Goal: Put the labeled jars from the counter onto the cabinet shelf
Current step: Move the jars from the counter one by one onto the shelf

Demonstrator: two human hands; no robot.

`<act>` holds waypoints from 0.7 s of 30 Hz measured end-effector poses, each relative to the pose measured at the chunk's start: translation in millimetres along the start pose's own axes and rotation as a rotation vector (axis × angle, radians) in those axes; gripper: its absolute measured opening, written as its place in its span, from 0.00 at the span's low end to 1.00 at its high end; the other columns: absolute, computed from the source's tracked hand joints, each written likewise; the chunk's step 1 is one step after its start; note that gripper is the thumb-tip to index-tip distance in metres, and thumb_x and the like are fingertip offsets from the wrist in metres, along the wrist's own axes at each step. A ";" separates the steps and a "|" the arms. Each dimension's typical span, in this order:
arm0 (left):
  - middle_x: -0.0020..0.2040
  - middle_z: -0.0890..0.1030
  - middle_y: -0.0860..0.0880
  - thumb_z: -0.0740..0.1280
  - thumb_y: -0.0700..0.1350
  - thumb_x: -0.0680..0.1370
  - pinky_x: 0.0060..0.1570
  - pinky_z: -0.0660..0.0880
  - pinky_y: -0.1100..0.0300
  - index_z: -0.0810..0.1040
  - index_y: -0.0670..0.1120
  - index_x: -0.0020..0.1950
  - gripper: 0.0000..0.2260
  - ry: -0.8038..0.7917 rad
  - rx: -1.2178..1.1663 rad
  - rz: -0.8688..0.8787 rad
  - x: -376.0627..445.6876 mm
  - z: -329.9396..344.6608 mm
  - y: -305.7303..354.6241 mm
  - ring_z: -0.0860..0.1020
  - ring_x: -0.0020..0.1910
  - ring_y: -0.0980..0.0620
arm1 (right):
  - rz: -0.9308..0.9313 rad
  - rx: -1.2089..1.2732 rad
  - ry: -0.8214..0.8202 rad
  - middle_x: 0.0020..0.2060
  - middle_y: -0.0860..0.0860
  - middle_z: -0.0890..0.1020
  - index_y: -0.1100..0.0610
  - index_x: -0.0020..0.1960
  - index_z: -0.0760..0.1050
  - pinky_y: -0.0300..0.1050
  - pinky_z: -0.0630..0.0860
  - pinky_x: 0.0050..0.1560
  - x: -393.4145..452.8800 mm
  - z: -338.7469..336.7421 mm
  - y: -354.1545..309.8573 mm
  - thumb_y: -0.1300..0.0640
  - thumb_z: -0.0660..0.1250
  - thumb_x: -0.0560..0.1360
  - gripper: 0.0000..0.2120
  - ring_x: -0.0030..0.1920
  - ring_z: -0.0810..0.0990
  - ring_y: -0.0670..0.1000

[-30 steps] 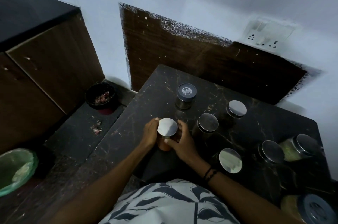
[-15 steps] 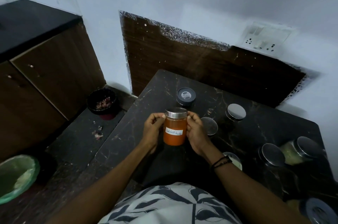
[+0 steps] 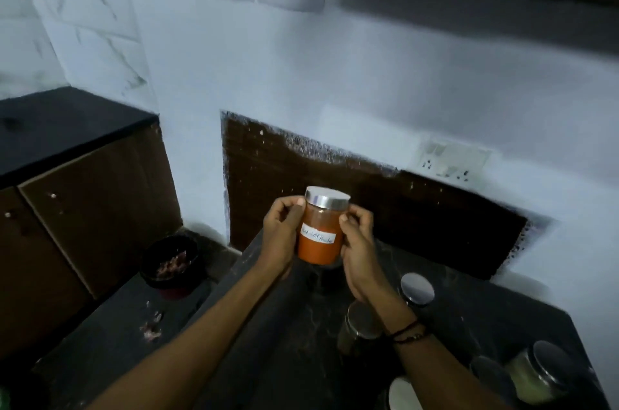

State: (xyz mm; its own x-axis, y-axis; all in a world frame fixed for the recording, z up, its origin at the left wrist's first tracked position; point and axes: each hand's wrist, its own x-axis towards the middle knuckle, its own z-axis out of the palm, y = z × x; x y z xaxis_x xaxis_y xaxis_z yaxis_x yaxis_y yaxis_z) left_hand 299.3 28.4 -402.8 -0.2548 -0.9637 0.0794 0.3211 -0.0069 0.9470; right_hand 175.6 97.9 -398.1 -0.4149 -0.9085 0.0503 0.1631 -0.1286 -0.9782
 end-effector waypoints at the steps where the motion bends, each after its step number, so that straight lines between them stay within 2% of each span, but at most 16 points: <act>1: 0.56 0.82 0.36 0.65 0.43 0.82 0.55 0.78 0.45 0.79 0.43 0.55 0.06 0.018 -0.019 0.037 10.8 11.1 20.9 0.80 0.52 0.43 | -0.064 -0.004 -0.017 0.59 0.51 0.79 0.47 0.61 0.69 0.48 0.80 0.51 9.6 4.0 -20.2 0.56 0.64 0.78 0.13 0.57 0.81 0.51; 3: 0.54 0.82 0.35 0.65 0.43 0.81 0.55 0.77 0.45 0.79 0.41 0.55 0.07 0.042 -0.069 0.095 28.6 30.8 58.4 0.79 0.51 0.44 | -0.159 -0.014 -0.066 0.61 0.51 0.78 0.47 0.65 0.67 0.46 0.78 0.52 22.6 9.5 -58.0 0.58 0.67 0.71 0.23 0.59 0.79 0.51; 5: 0.53 0.83 0.38 0.66 0.45 0.81 0.54 0.79 0.47 0.80 0.40 0.56 0.09 0.032 -0.097 0.151 41.4 49.4 93.7 0.81 0.50 0.45 | -0.253 -0.074 -0.111 0.61 0.47 0.78 0.41 0.67 0.66 0.42 0.79 0.51 32.6 14.3 -92.4 0.59 0.67 0.69 0.29 0.58 0.79 0.47; 7: 0.54 0.84 0.40 0.66 0.46 0.81 0.53 0.80 0.47 0.81 0.41 0.57 0.10 0.013 -0.135 0.187 50.6 64.8 123.2 0.83 0.51 0.44 | -0.333 -0.143 -0.097 0.62 0.43 0.75 0.33 0.66 0.65 0.38 0.80 0.47 41.7 17.5 -122.5 0.58 0.67 0.70 0.30 0.57 0.79 0.44; 9: 0.55 0.84 0.42 0.65 0.46 0.82 0.51 0.82 0.50 0.81 0.43 0.57 0.10 -0.007 -0.148 0.235 59.1 79.5 152.8 0.83 0.54 0.45 | -0.408 -0.180 -0.060 0.62 0.42 0.73 0.30 0.64 0.65 0.38 0.81 0.45 51.2 20.6 -156.4 0.57 0.68 0.72 0.29 0.59 0.77 0.45; 11: 0.56 0.84 0.46 0.63 0.45 0.83 0.49 0.81 0.55 0.82 0.47 0.55 0.08 -0.028 -0.131 0.287 68.3 92.0 180.0 0.82 0.55 0.48 | -0.489 -0.222 -0.031 0.61 0.39 0.73 0.30 0.63 0.65 0.35 0.80 0.42 61.7 23.2 -188.9 0.59 0.68 0.74 0.28 0.59 0.76 0.45; 14: 0.55 0.84 0.53 0.62 0.41 0.82 0.47 0.79 0.60 0.82 0.54 0.53 0.11 -0.090 -0.115 0.380 80.1 109.4 225.0 0.81 0.56 0.52 | -0.593 -0.254 -0.006 0.60 0.39 0.73 0.31 0.63 0.64 0.33 0.78 0.40 73.6 29.4 -240.2 0.59 0.68 0.76 0.27 0.57 0.77 0.45; 16: 0.53 0.84 0.56 0.62 0.40 0.81 0.45 0.80 0.63 0.82 0.56 0.52 0.13 -0.121 -0.089 0.448 86.8 120.7 253.7 0.81 0.55 0.53 | -0.635 -0.238 0.010 0.61 0.41 0.74 0.33 0.66 0.64 0.35 0.79 0.42 80.6 32.8 -268.8 0.58 0.68 0.76 0.27 0.57 0.77 0.46; 19: 0.53 0.83 0.56 0.63 0.40 0.81 0.40 0.79 0.68 0.82 0.57 0.51 0.13 -0.148 -0.092 0.520 96.7 138.0 292.2 0.81 0.53 0.54 | -0.699 -0.224 0.031 0.64 0.45 0.74 0.41 0.72 0.63 0.41 0.79 0.49 90.5 37.7 -307.4 0.60 0.68 0.76 0.29 0.59 0.77 0.48; 21: 0.53 0.82 0.57 0.64 0.41 0.81 0.37 0.77 0.71 0.81 0.57 0.52 0.11 -0.149 -0.079 0.551 101.8 148.7 310.1 0.80 0.53 0.55 | -0.727 -0.229 0.042 0.63 0.48 0.75 0.43 0.73 0.62 0.39 0.78 0.48 96.2 40.3 -327.8 0.60 0.68 0.76 0.30 0.58 0.77 0.48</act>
State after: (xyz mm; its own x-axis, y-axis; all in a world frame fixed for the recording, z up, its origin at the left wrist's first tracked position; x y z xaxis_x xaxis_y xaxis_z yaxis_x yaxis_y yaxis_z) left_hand 237.3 -32.1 -54.8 -0.1545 -0.7827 0.6030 0.5085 0.4603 0.7277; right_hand 118.3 36.6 -64.5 -0.3810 -0.6106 0.6943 -0.3519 -0.5986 -0.7196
